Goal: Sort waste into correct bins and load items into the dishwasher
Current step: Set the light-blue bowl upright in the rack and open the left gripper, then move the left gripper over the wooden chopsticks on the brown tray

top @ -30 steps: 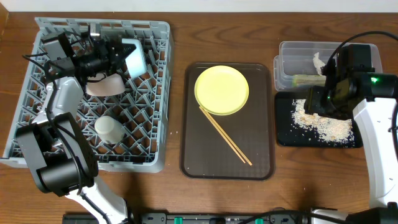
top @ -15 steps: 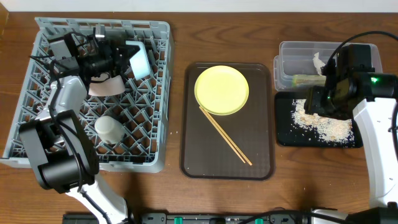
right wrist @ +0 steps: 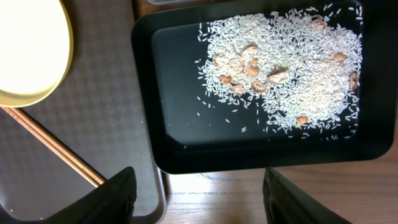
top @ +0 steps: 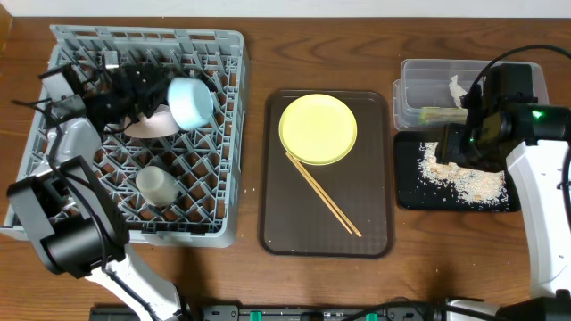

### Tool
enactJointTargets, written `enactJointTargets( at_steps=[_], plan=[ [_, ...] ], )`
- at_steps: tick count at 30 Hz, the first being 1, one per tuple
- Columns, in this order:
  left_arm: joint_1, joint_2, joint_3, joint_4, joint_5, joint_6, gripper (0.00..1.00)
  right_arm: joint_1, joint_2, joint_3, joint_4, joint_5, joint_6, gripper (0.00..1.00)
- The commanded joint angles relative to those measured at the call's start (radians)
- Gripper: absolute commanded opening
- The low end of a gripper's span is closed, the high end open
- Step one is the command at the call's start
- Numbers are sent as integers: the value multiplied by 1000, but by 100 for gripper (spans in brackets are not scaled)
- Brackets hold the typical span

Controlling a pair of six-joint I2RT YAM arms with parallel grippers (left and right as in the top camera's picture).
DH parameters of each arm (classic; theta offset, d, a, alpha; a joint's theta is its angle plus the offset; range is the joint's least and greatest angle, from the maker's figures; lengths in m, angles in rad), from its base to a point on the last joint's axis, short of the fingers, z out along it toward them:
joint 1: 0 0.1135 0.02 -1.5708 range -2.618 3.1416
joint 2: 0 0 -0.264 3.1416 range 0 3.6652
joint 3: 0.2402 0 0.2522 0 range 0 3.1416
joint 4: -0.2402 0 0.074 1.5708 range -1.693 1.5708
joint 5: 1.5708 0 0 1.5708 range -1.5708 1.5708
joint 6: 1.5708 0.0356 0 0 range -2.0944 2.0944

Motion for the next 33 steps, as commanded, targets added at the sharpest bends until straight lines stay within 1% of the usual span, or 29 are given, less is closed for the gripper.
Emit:
enactJointTargets(
  at_steps=[1, 4, 10, 12, 13, 17, 19, 20, 21, 24, 26, 27, 33],
  plan=[
    [13, 5, -3, -33, -55, 97, 79, -7, -11, 18, -2, 10, 11, 71],
    [20, 3, -3, -90, -119, 148, 83, -7, -11, 18, -2, 10, 11, 73],
    [21, -39, -3, -103, -147, 177, 87, -7, -11, 18, -2, 10, 11, 75],
    [21, -75, -3, -114, -182, 209, 87, -7, -11, 18, 0, 10, 11, 75],
    [21, -118, -3, -136, -219, 234, 88, -7, -11, 18, 2, 10, 11, 75],
    [20, -219, -3, -208, -296, 288, 88, -7, -11, 18, 6, 10, 11, 76],
    [15, -277, -3, -266, -364, 328, 91, -7, -11, 18, 6, 10, 11, 76],
    [2, -333, -3, -331, -454, 372, 92, -7, -11, 18, 6, 10, 11, 76],
    [-8, -363, -3, -365, -509, 390, 92, -7, -11, 18, 6, 10, 11, 76],
    [-50, -439, -3, -448, -663, 410, 93, -7, -11, 18, 6, 10, 11, 76],
    [-84, -477, -3, -486, -732, 418, 93, -7, -11, 18, 6, 10, 11, 77],
    [-119, -504, -3, -516, -787, 418, 93, -7, -11, 18, 6, 10, 11, 77],
    [-303, -549, -3, -591, -933, 418, 94, -7, -11, 18, 6, 10, 11, 77]
  ],
)
